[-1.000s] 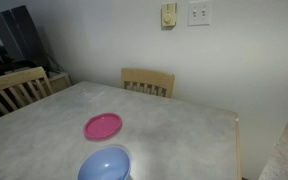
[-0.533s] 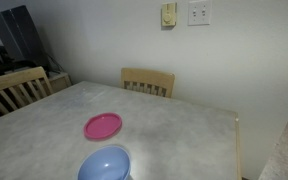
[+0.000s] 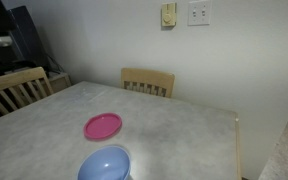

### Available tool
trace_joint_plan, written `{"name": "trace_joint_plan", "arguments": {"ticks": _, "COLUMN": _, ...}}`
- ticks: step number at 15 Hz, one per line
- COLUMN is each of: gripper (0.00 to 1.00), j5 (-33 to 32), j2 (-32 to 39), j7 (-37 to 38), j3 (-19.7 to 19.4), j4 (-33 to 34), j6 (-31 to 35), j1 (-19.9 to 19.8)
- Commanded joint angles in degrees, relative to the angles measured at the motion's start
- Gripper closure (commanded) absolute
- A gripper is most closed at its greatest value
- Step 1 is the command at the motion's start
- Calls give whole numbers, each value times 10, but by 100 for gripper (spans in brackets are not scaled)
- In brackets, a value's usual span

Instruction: Put the pink plate on the bowl

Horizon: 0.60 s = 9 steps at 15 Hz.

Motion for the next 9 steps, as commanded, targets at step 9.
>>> {"name": "trace_joint_plan", "arguments": {"ticks": 9, "gripper": 0, "j5": 96, "j2": 210, "j7": -13, "j3": 84, "j4": 81, "j6": 20, "j1": 26}}
